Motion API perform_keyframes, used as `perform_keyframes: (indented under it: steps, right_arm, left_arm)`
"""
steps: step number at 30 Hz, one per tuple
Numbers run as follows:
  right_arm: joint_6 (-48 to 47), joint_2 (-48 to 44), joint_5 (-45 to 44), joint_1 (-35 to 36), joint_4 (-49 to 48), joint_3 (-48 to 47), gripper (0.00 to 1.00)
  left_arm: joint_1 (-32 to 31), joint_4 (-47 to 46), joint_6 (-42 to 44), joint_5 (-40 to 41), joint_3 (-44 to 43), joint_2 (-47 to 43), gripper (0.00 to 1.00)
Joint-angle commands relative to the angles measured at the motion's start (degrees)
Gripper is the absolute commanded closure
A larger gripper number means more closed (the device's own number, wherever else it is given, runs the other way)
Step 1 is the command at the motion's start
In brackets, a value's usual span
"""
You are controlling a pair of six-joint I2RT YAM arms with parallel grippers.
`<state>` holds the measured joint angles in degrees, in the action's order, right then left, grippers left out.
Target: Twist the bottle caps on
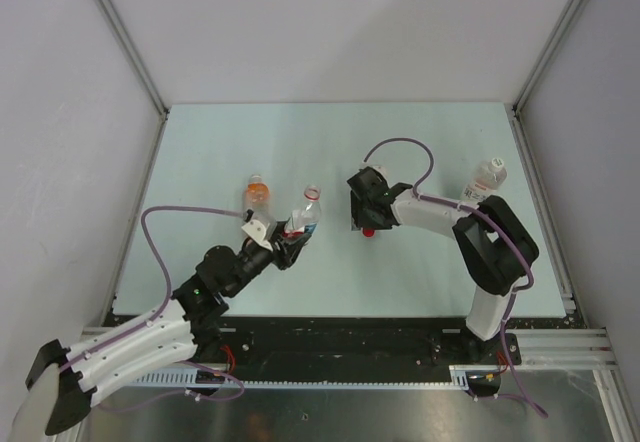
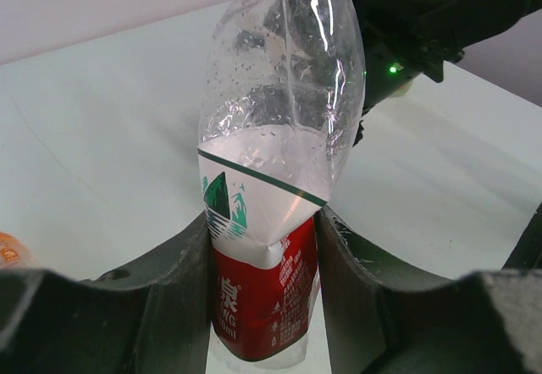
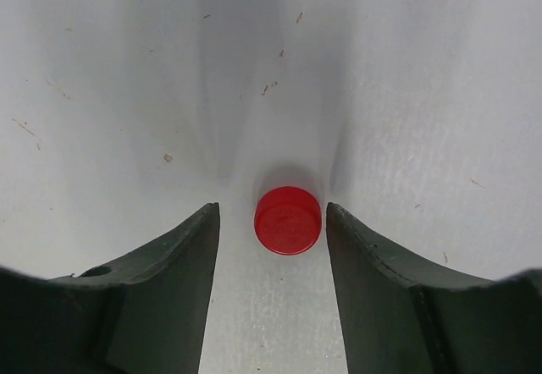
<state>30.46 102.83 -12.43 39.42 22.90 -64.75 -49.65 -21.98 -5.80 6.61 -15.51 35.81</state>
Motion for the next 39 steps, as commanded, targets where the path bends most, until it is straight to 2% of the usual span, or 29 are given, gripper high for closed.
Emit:
perform_keyframes:
  steps: [1, 10, 21, 27, 34, 36, 39]
  right_arm:
    - [0.76, 1.42, -1.5, 0.47, 1.04, -2.51, 0.45]
    - [1.72, 1.73, -3.39, 0.82, 3.75, -2.66, 0.48]
    - [1.37, 2.07, -2.81, 1.07, 3.37, -2.67, 0.69]
    - [-2.94, -4.01, -1.64, 0.78, 4.68, -2.69, 0.79]
    - [-12.46, -20.85, 8.79, -2.3, 8.82, -1.61, 0.83]
    - [-14.99, -26.7, 15.47, -3.86, 8.68, -0.35, 0.83]
    - [-18.67, -35.77, 30.3, -6.79, 6.28, 2.48, 0.83]
  left_arm:
    - [-0.01, -1.58, 2.44, -2.85, 0.79, -1.8, 1.0]
    - [-0.07, -1.53, 2.7, -4.31, 0.89, -2.06, 1.0]
    - [-0.01, -1.6, 2.9, -4.99, 1.03, -2.02, 1.0]
    - [-0.05, -1.78, 2.7, -2.24, 0.51, -0.66, 1.0]
    - [-0.01, -5.87, 4.71, -7.51, -1.14, 5.52, 1.0]
    - [-0.01, -7.31, 4.72, -9.01, -1.27, 7.15, 1.0]
    - [-0.07, -8.66, 5.54, -12.45, -1.28, 8.58, 1.0]
